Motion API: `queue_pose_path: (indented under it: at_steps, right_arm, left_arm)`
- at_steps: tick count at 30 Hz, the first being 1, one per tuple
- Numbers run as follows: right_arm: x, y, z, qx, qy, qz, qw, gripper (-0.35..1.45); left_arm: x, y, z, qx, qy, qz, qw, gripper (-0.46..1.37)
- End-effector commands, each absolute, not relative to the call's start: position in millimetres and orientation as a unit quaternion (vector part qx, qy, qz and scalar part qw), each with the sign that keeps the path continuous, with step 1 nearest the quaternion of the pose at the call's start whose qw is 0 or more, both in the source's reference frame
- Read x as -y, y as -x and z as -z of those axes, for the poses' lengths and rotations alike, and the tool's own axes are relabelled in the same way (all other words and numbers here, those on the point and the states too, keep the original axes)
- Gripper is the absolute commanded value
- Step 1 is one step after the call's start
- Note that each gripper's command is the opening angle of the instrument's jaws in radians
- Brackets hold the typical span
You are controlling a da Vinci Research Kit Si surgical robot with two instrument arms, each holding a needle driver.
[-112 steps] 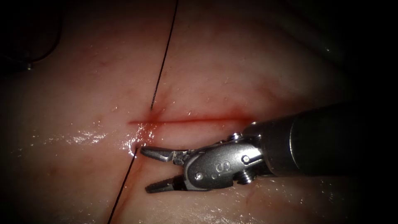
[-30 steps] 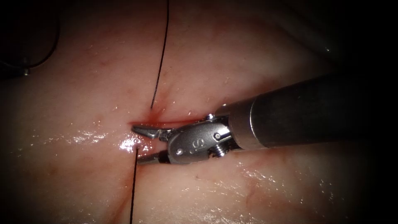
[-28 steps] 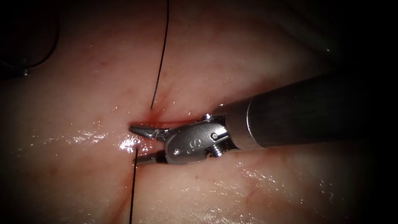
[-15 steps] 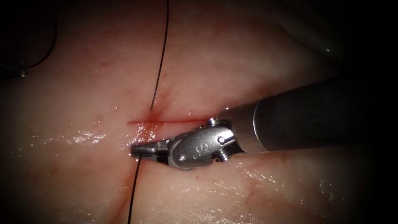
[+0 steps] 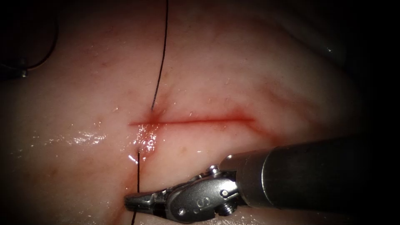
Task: Wound Closure
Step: Pull the suture through the tissue until a short tail remains on top
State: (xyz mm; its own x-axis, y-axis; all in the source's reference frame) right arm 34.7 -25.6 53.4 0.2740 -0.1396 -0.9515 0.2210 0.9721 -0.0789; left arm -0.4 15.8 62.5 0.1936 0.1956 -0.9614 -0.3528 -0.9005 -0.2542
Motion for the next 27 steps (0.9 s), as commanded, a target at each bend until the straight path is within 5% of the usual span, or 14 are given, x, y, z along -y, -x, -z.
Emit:
queue_pose_path:
  at_steps: [1, 24, 25, 26, 27]
  right_arm:
    - [26.6, -35.0, -52.5, -0.591, -0.038, 0.121, 0.797, -0.35]
    - [39.3, -43.0, -44.8, -0.595, -0.116, 0.144, 0.782, -0.35]
    - [38.6, -42.9, -44.9, -0.604, -0.11, 0.134, 0.778, 0.44]
    - [38.0, -42.6, -44.9, -0.608, -0.095, 0.12, 0.779, 0.96]
    - [37.0, -42.2, -44.9, -0.611, -0.072, 0.096, 0.782, 1.29]
  left_arm:
    - [-15.8, 0.5, -62.6, -0.051, 0.742, -0.633, 0.214, -0.35]
    - [-15.9, 1.5, -62.8, -0.055, 0.74, -0.635, 0.217, -0.35]
    - [-15.9, 1.5, -62.8, -0.055, 0.74, -0.635, 0.217, -0.35]
    - [-15.9, 1.5, -62.8, -0.055, 0.74, -0.635, 0.217, -0.35]
    - [-15.9, 1.5, -62.8, -0.055, 0.74, -0.635, 0.217, -0.35]
